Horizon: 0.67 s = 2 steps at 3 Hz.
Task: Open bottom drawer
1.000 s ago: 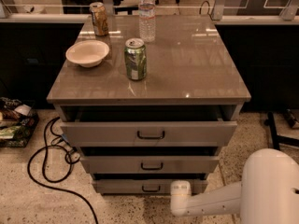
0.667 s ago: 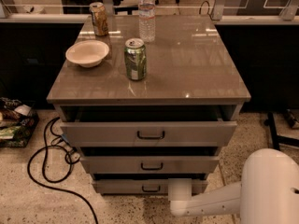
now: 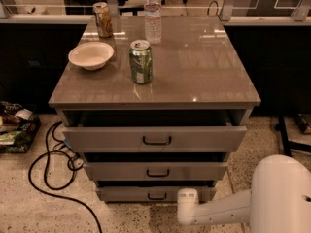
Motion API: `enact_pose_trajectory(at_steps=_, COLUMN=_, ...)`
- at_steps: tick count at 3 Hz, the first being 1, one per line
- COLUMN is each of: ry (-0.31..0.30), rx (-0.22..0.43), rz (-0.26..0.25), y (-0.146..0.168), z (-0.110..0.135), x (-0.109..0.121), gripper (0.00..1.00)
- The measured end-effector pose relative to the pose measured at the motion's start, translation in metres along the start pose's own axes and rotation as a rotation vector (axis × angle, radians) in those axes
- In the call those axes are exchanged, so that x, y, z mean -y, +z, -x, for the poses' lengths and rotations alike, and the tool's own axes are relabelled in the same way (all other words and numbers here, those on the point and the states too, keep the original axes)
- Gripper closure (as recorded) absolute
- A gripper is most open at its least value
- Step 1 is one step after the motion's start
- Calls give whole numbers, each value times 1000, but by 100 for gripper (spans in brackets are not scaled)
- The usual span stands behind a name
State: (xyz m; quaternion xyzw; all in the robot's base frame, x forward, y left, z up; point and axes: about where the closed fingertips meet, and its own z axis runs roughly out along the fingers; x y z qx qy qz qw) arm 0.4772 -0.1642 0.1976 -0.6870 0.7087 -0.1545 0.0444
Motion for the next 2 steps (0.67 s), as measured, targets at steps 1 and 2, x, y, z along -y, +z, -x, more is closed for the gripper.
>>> enact_pose_trajectory(at_steps=1, ry=0, rx=0, rz=2, y=1, z=0, x=-1, gripper=0)
enact_pose_trajectory(at_steps=2, ry=0, rx=0, rz=2, y=1, z=0, x=-1, gripper=0)
